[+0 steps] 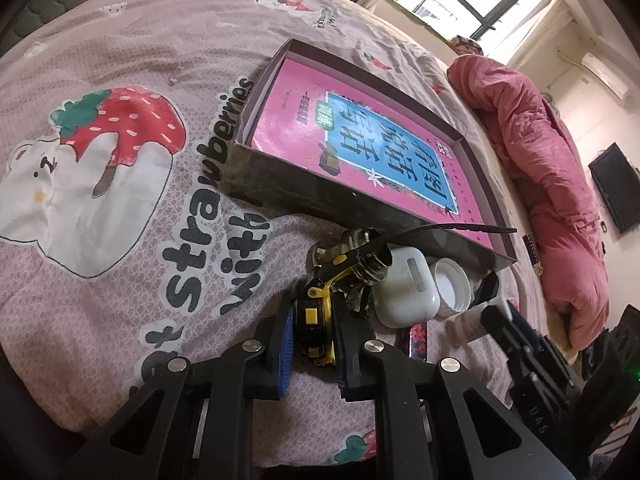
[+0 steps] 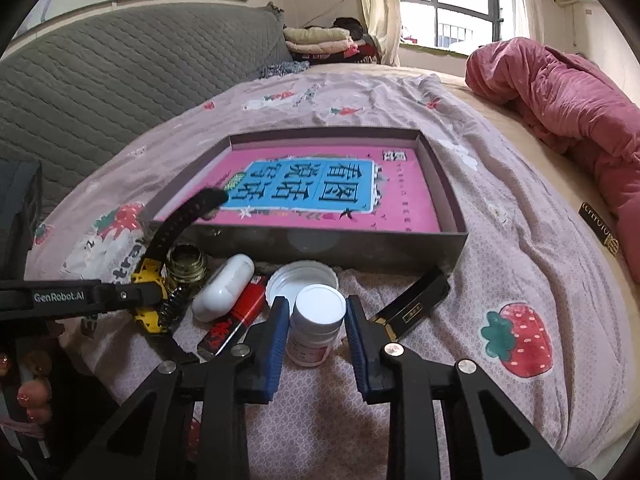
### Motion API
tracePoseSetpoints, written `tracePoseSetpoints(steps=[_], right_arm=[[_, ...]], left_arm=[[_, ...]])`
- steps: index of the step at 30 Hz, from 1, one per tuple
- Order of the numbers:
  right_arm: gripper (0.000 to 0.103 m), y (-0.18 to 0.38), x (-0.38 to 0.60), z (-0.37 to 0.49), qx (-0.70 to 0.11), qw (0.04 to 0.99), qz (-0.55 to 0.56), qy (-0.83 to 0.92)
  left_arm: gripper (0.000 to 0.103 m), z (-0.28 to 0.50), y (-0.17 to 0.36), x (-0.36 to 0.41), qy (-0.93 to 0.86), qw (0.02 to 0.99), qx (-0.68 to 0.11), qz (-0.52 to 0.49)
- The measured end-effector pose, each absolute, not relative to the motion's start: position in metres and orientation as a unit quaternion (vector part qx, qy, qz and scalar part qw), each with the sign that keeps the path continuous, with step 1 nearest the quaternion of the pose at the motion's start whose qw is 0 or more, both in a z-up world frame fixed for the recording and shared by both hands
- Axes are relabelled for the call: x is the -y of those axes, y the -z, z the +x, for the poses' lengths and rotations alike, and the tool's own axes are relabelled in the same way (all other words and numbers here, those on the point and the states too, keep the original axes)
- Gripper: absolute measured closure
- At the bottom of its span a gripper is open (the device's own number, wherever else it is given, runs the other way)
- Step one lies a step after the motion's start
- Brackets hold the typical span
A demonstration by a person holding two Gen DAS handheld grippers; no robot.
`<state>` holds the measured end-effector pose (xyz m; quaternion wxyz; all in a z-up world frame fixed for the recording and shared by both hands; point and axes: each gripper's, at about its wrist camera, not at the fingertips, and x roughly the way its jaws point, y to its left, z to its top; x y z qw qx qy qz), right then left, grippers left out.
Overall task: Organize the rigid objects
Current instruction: 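Close left tool on the yellow watch while right tool grasps the white pill bottle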
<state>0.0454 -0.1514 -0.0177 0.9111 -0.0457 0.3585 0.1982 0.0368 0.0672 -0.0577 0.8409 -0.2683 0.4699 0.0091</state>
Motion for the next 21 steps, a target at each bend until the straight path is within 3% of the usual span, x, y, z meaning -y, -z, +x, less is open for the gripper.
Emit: tracePoseSetpoints(steps=[21], right_arm=[[0.077, -0.005, 0.156, 0.036, -0.313, 0.926, -0.049, -0.205]], left_arm=[[0.087, 0.019, 0.027, -0.076, -0.020, 0.868, -0.424, -0.257]])
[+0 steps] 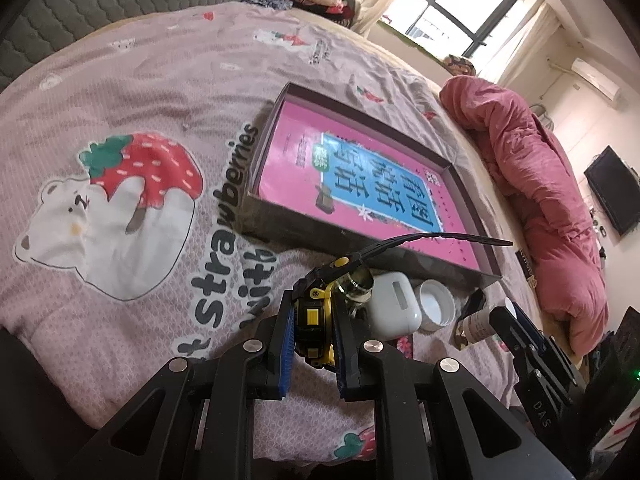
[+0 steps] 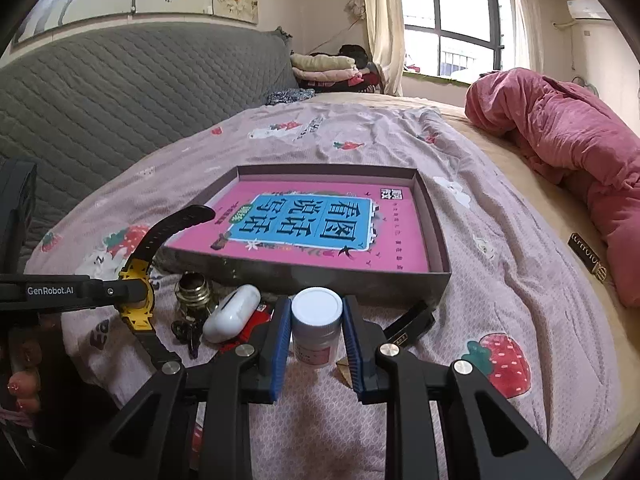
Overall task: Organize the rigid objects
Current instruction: 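Close left tool on the yellow watch while right tool grasps the white pill bottle, then lift and carry the watch into the box with left tool while right tool carries the bottle in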
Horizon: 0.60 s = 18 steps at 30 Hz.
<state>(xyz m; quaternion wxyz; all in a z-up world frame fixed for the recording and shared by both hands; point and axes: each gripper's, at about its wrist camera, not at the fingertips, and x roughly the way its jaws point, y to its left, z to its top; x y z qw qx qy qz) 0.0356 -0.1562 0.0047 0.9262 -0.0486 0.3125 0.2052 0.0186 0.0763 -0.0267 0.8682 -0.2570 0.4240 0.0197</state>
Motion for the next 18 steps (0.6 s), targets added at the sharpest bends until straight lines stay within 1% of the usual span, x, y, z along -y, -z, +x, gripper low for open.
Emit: tracePoseSetpoints(steps=[10, 18], right_arm=[[0.077, -0.020, 0.165, 0.044, -0.282, 0.940, -0.025, -0.191], [0.077, -0.030, 0.169, 0.055, -0.256, 0.953, -0.016, -0.162]], left_arm=[[0.087, 0.021, -0.001, -0.073, -0.040, 0.897, -0.380, -0.222], [0.087, 0.039, -0.010, -0.079, -0.060, 0.900, -0.364, -0.233]])
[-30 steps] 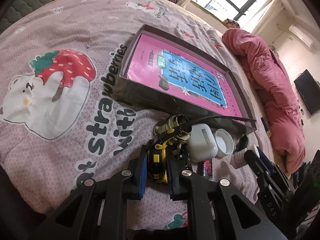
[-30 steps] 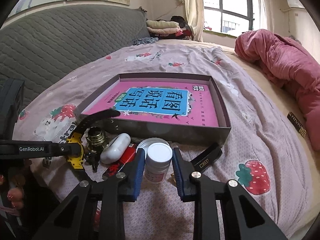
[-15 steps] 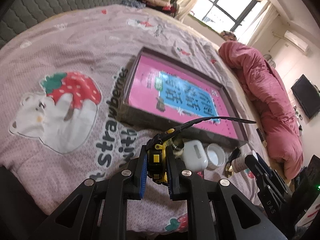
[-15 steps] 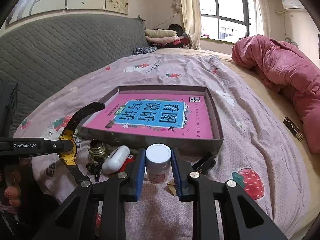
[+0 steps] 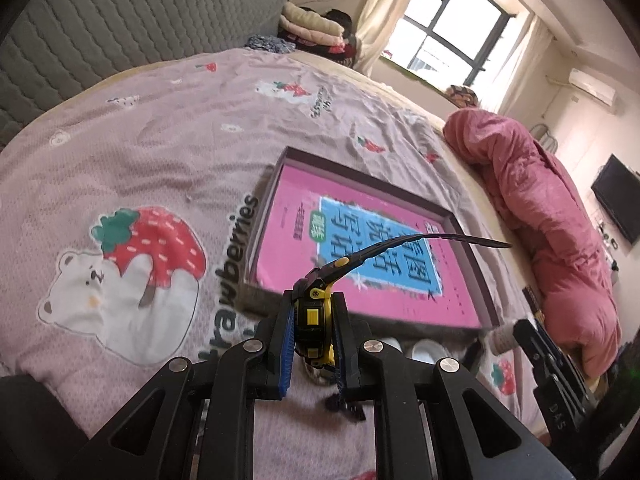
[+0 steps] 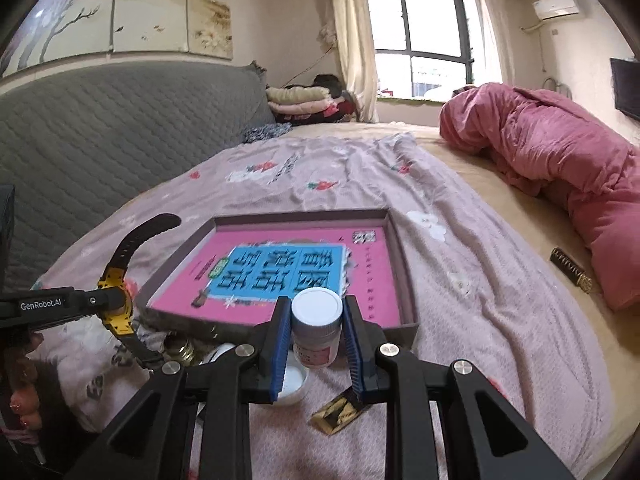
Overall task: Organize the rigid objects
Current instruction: 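Lift and carry the watch into the box with left tool while right tool carries the bottle in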
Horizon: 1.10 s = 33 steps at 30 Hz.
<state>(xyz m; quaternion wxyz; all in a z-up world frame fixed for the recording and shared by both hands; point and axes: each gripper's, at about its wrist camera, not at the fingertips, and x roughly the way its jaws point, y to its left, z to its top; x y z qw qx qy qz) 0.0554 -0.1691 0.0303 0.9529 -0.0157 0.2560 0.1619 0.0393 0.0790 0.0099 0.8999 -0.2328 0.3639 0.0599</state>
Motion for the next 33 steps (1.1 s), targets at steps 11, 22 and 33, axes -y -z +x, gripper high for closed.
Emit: tracePoseSetpoints(steps=[11, 22, 33], right_arm=[[0.077, -0.032, 0.169, 0.079, -0.212, 0.968, -0.044, -0.127], [0.077, -0.013, 0.168, 0.100, -0.223, 0.967, -0.069, -0.104], [0.077, 0.001, 0.163, 0.112, -0.229, 0.965, -0.096, -0.088]], left_arm=[[0.087, 0.075, -0.022, -0.089, -0.094, 0.909, -0.336, -0.228], [0.087, 0.112, 0.003, -0.098, -0.130, 0.895, -0.365, -0.222], [0.086, 0.125, 0.025, -0.088, -0.138, 0.875, -0.420, -0.195]])
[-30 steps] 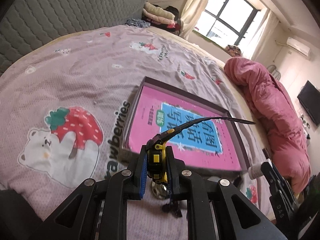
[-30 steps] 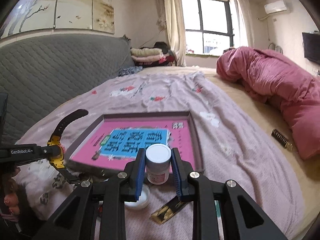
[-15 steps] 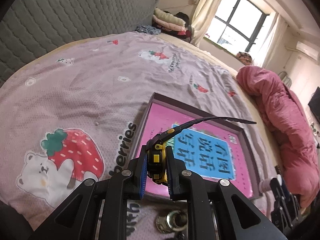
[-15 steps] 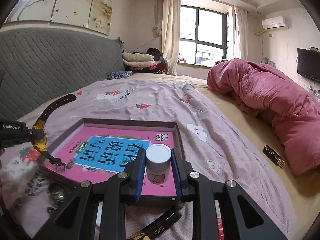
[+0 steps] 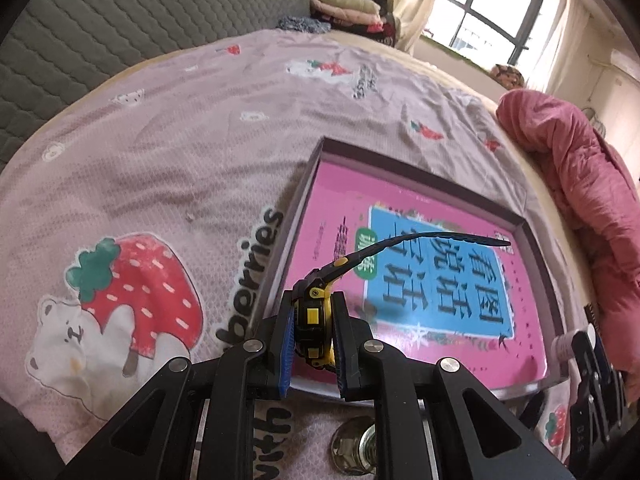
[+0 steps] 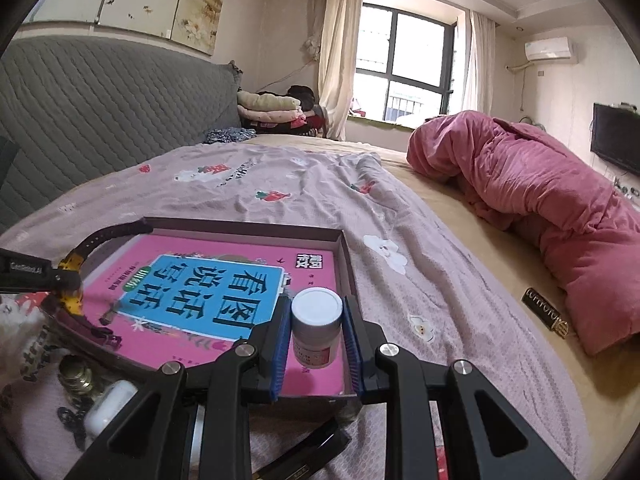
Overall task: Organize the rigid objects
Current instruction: 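Lift and carry the watch into the box with left tool while right tool carries the bottle in, then open left tool to drop the watch on the book while right tool releases the bottle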
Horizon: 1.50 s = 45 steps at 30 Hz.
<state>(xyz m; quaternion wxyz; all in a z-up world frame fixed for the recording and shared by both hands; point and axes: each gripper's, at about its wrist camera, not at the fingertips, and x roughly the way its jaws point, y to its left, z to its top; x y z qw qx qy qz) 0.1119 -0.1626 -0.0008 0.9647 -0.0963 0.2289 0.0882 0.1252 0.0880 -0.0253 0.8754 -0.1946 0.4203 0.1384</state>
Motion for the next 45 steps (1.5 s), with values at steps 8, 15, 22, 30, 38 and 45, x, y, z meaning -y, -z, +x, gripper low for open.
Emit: tracePoseSetpoints(steps=[8, 15, 22, 30, 38, 45], right_arm=[[0.077, 0.017, 0.155, 0.118, -0.248, 0.956, -0.135, -0.079], [0.077, 0.022, 0.155, 0.120, -0.255, 0.953, -0.144, -0.072], [0.077, 0.021, 0.163, 0.122, -0.262, 0.953, -0.130, -0.073], [0.077, 0.023, 0.161, 0.122, -0.265, 0.952, -0.132, -0.074], [0.077, 0.024, 0.164, 0.124, -0.269, 0.952, -0.124, -0.080], [0.077, 0.024, 0.166, 0.124, -0.272, 0.951, -0.120, -0.082]], left_arm=[[0.085, 0.126, 0.032, -0.088, -0.148, 0.867, -0.436, -0.191], [0.084, 0.125, 0.032, -0.087, -0.147, 0.866, -0.439, -0.190], [0.070, 0.121, 0.027, -0.085, -0.140, 0.870, -0.432, -0.192], [0.067, 0.117, 0.027, -0.086, -0.143, 0.869, -0.433, -0.193], [0.067, 0.111, 0.022, -0.085, -0.139, 0.872, -0.430, -0.191], [0.067, 0.101, 0.014, -0.083, -0.134, 0.878, -0.420, -0.186]])
